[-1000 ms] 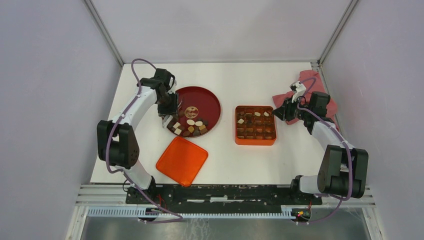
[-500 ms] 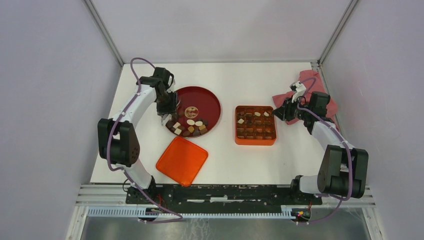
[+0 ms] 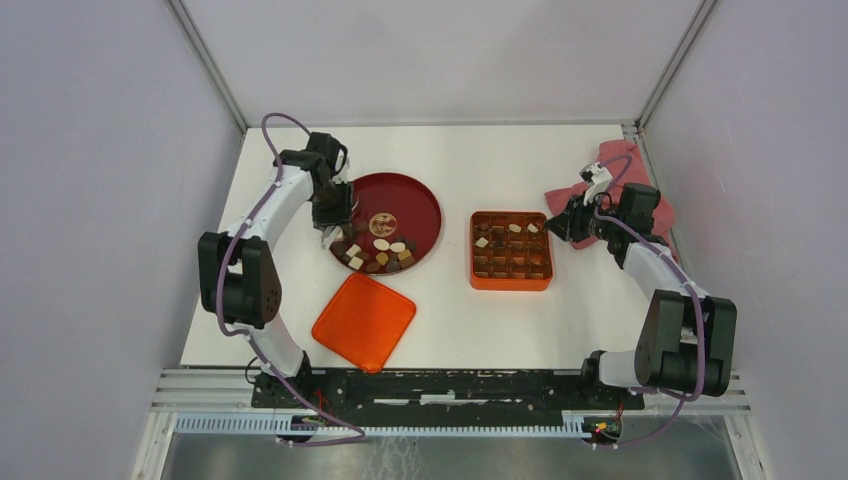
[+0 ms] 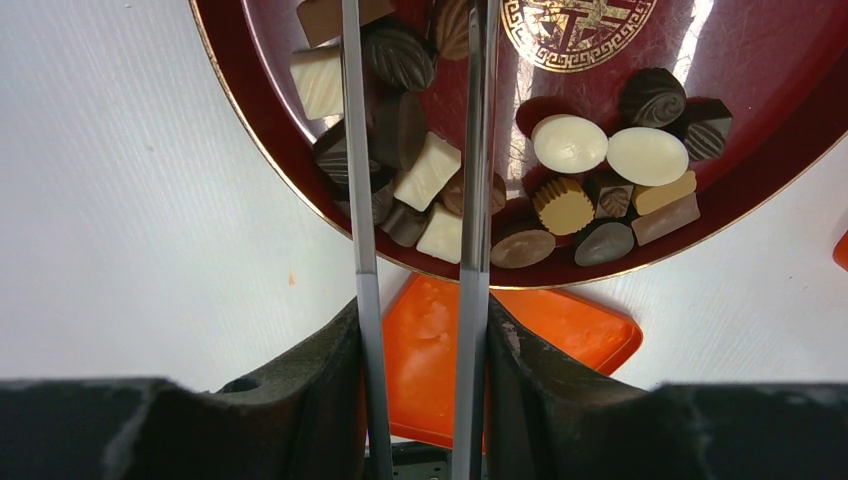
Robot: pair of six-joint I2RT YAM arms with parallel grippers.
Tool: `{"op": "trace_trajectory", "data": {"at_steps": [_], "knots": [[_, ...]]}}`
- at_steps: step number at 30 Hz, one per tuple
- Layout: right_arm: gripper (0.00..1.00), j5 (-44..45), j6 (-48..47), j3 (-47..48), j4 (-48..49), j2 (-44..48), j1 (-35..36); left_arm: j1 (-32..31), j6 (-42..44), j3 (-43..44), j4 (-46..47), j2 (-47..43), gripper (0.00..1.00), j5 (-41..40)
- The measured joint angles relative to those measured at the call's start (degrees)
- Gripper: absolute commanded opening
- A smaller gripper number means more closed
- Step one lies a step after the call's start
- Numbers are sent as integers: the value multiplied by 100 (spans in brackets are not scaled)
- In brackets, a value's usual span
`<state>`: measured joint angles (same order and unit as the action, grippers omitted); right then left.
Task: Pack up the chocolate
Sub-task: Pick up the fake chocolate from the plate.
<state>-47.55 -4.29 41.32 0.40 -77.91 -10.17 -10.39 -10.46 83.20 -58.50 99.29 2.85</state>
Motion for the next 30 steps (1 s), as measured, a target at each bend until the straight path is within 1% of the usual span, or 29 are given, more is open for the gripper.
{"op": "trace_trajectory", "data": {"at_steps": [17, 23, 25, 28, 29, 30], "knots": [[33, 0, 0, 0, 0, 0, 0, 46, 201, 122, -133, 247, 45, -79], [33, 0, 0, 0, 0, 0, 0, 46, 203, 129, -146, 247, 41, -79], [33, 0, 0, 0, 0, 0, 0, 46, 201, 129, -146, 249, 35, -81], [33, 0, 0, 0, 0, 0, 0, 46, 203, 129, -149, 249, 5, -83], [33, 0, 2, 0, 0, 0, 0, 46, 201, 129, -149, 251, 2, -83], [33, 0, 2, 0, 0, 0, 0, 46, 201, 129, -149, 251, 2, -81]]}}
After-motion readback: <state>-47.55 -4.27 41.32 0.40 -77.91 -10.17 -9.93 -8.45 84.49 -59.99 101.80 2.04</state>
